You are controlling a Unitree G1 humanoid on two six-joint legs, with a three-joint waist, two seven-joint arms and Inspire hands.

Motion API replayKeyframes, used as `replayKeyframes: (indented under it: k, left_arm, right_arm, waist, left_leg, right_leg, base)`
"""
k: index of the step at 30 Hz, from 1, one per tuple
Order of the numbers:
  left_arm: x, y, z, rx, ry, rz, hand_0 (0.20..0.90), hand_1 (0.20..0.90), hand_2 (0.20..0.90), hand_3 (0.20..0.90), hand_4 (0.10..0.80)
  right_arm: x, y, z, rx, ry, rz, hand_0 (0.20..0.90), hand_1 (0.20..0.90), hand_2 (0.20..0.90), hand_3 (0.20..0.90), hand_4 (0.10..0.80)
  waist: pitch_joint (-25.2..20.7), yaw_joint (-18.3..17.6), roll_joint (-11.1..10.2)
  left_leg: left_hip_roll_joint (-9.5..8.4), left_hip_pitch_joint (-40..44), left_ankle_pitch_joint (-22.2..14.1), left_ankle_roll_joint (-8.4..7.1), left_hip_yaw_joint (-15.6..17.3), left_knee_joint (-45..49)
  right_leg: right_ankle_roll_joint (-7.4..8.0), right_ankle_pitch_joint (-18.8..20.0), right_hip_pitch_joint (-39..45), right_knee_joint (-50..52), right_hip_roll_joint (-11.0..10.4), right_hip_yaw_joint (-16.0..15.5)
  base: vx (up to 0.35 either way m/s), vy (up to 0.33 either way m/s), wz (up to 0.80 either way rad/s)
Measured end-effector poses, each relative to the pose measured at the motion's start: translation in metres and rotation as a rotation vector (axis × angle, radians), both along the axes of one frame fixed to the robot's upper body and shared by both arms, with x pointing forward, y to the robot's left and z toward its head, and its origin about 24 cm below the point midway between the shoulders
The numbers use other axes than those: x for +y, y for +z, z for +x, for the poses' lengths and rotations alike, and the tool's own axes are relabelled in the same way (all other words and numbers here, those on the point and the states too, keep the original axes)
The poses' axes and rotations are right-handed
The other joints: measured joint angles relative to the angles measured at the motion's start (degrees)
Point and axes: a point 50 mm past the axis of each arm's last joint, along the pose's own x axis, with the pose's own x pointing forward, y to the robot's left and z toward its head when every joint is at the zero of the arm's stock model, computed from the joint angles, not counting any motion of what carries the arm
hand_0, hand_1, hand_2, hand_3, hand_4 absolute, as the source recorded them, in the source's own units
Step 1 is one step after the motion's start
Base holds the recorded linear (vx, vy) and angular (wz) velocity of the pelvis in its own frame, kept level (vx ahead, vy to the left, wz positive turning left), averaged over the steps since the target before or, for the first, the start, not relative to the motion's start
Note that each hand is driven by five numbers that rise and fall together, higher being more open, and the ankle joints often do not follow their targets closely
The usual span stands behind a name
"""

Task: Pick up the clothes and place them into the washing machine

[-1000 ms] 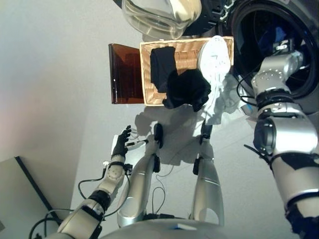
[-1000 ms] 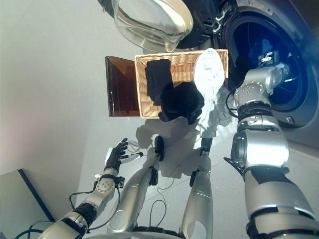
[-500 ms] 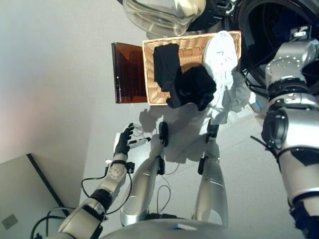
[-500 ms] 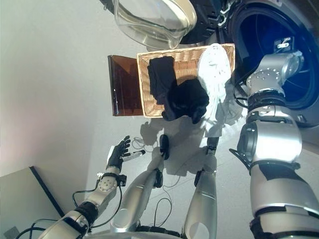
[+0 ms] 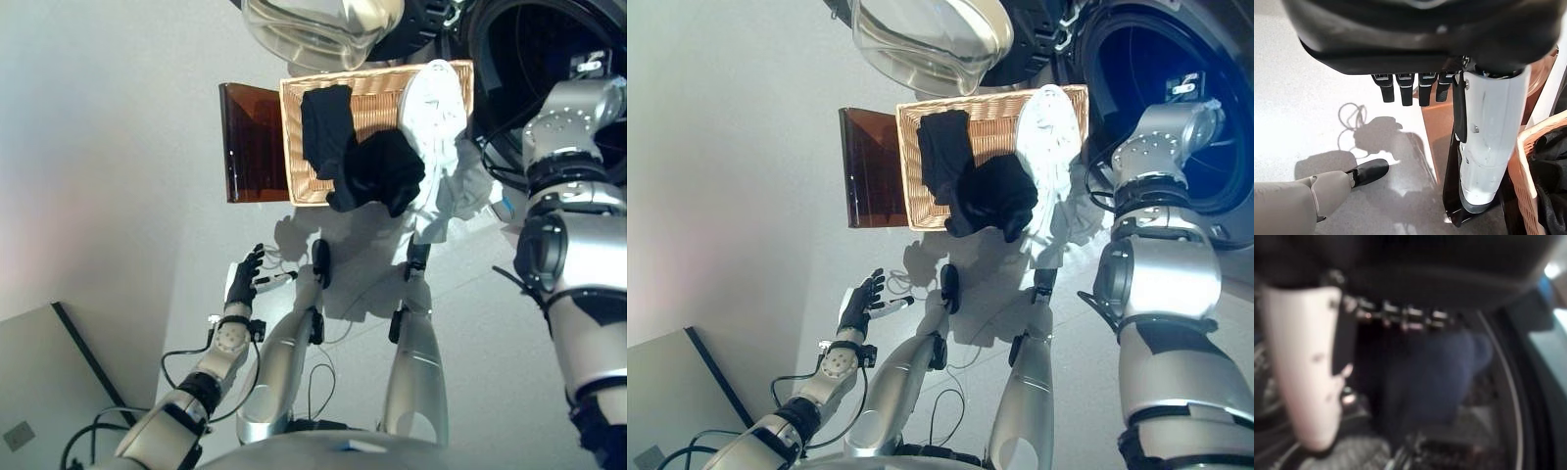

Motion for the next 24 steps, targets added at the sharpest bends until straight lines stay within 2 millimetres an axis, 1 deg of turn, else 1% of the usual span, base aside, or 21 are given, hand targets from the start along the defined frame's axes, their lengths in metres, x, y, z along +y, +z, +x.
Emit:
replayKeyframes:
  k: [8,10,12,13,14,15,17,20,24]
  left_arm:
    - [0.001,0.000,0.000,0.002,0.002,0.002,0.900,0.900,0.900,0.900,0.800]
    - [0.000,0.000,0.000,-0.001,0.000,0.002,0.900,0.900,0.900,0.900,0.800]
    - [0.001,0.001,0.001,-0.007,-0.001,0.005,0.900,0.900,0.900,0.900,0.800]
    - [0.001,0.002,0.001,-0.010,-0.002,0.010,0.900,0.900,0.900,0.900,0.800]
    - [0.002,0.002,0.001,-0.014,0.002,0.019,0.900,0.900,0.900,0.900,0.800]
    - [0.002,0.003,0.001,-0.022,0.001,0.029,0.900,0.900,0.900,0.900,0.800]
    - [0.002,0.006,0.003,-0.039,0.002,0.032,0.900,0.900,0.900,0.900,0.800]
    - [-0.001,0.010,0.005,-0.062,-0.013,0.031,0.900,0.900,0.900,0.900,0.800]
    - [-0.002,0.011,0.006,-0.067,-0.017,0.031,0.900,0.900,0.900,0.900,0.800]
  right_arm:
    - [0.000,0.001,-0.001,0.026,-0.018,0.011,0.900,0.900,0.900,0.900,0.800]
    - [-0.005,-0.002,-0.002,0.160,-0.052,-0.049,0.900,0.900,0.900,0.900,0.800]
    - [-0.013,-0.005,-0.005,0.372,-0.094,-0.152,0.900,0.900,0.900,0.900,0.800]
    - [-0.019,-0.015,-0.007,0.606,-0.137,-0.313,0.900,0.900,0.900,0.900,0.800]
    - [-0.021,-0.023,-0.008,0.753,-0.147,-0.404,0.900,0.900,0.900,0.900,0.800]
    - [-0.021,-0.026,-0.008,0.859,-0.154,-0.490,0.900,0.900,0.900,0.900,0.800]
    - [-0.021,-0.028,-0.009,0.963,-0.159,-0.568,0.900,0.900,0.900,0.900,0.800]
    - [-0.022,-0.031,-0.009,1.066,-0.164,-0.649,0.900,0.900,0.900,0.900,0.800]
    - [-0.022,-0.032,-0.009,1.114,-0.178,-0.697,0.900,0.900,0.900,0.900,0.800]
  waist:
    - [0.0,0.0,0.0]
    - [0.0,0.2,0.0]
    - [0.0,0.8,0.0]
    - [0.0,1.2,0.0]
    - [0.0,1.2,0.0]
    - [0.0,1.2,0.0]
    - [0.0,1.1,0.0]
    - [0.0,0.9,0.0]
    - [0.0,0.7,-0.1]
  left_leg:
    - [-0.03,0.1,0.0,0.00,0.0,0.0]
    - [-0.05,0.2,0.0,0.00,0.0,0.0]
    - [-0.05,0.4,0.0,0.00,0.0,0.1]
    - [-0.05,0.7,0.0,0.00,0.0,0.1]
    - [-0.02,0.8,0.0,0.00,-0.1,0.1]
    - [-0.05,0.8,0.0,0.03,-0.1,0.1]
    - [-0.07,0.8,0.1,0.02,-0.1,0.1]
    - [-0.06,0.8,0.1,-0.01,-0.1,0.1]
    - [-0.06,0.7,0.1,-0.01,-0.1,0.1]
  right_leg:
    - [0.03,0.0,0.1,0.0,0.0,0.0]
    - [0.05,0.0,0.2,0.1,0.0,0.0]
    - [0.05,0.0,0.4,0.2,0.0,0.0]
    - [0.05,0.0,0.7,0.2,0.0,0.0]
    - [0.05,0.0,0.8,0.1,0.0,-0.1]
    - [0.10,0.1,0.8,0.1,-0.1,-0.1]
    - [0.13,0.1,0.8,0.1,-0.1,-0.1]
    - [0.14,0.1,0.8,0.1,0.0,-0.1]
    - [0.14,0.1,0.8,0.0,0.0,-0.1]
  base:
    - [-0.003,0.001,0.00]
    - [-0.019,-0.012,0.03]
    - [-0.039,-0.023,0.05]
    - [-0.035,-0.019,0.04]
    - [-0.010,-0.031,0.06]
    - [-0.015,-0.022,0.04]
    - [0.000,0.000,0.00]
    - [0.001,0.001,-0.01]
    - [0.004,0.004,-0.03]
